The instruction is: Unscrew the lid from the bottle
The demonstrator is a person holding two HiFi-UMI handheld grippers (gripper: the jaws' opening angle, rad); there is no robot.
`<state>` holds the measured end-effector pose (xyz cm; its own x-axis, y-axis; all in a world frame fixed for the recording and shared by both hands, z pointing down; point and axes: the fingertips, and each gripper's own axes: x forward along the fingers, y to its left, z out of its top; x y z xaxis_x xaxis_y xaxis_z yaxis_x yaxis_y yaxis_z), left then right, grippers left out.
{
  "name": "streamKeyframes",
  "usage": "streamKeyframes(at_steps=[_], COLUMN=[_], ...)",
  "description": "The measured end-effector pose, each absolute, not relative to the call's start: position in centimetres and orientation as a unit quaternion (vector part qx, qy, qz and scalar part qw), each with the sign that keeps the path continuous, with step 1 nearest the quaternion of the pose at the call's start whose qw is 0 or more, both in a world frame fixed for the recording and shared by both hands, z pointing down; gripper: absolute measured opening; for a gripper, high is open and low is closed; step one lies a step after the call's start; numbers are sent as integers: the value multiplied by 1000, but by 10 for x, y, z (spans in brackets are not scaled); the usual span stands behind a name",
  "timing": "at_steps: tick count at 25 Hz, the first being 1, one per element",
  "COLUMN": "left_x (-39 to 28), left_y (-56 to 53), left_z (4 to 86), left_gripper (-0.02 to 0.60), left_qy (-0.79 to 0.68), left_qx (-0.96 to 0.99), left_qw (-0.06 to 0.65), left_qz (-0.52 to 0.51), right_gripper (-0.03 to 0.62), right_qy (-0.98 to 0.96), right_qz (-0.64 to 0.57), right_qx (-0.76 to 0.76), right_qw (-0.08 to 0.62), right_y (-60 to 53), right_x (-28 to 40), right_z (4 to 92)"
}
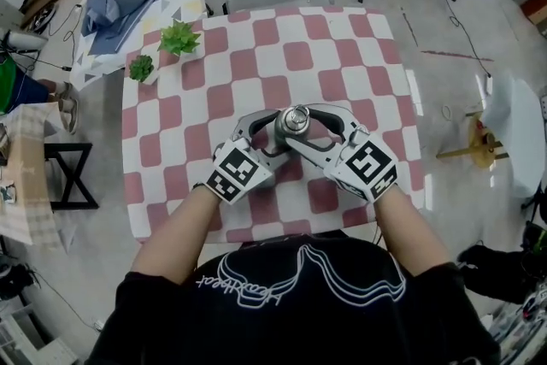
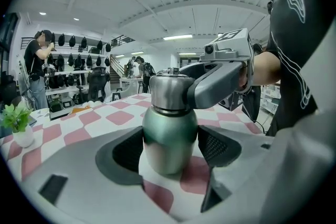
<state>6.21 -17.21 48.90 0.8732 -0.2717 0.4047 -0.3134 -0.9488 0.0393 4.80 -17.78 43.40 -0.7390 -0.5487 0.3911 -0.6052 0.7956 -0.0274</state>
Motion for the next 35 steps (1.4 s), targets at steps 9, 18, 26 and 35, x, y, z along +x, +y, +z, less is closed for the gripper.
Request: streamKeyframes(at_steps=[9, 18, 26, 35], left_x=[61, 62, 62, 62], left_y=[-172, -172, -172, -173], left_z=[489, 488, 489, 489], left_gripper=[330, 330, 330, 330], left_qy=[-147, -150, -153, -164], left_qx=[966, 963, 962, 959], left_qw=[50, 53, 53, 57], left_qz=[207, 218, 220, 222], right_gripper=[245, 245, 247, 249], right_qy=[-956, -973, -977, -973], right_qz=[54, 18, -11, -27], right_qx=[212, 89, -7, -46], right_qw=[196, 211, 213, 225], right_y=[-176, -173, -171, -170], right_x=[45, 46, 45, 46], right_z=[433, 432, 431, 432])
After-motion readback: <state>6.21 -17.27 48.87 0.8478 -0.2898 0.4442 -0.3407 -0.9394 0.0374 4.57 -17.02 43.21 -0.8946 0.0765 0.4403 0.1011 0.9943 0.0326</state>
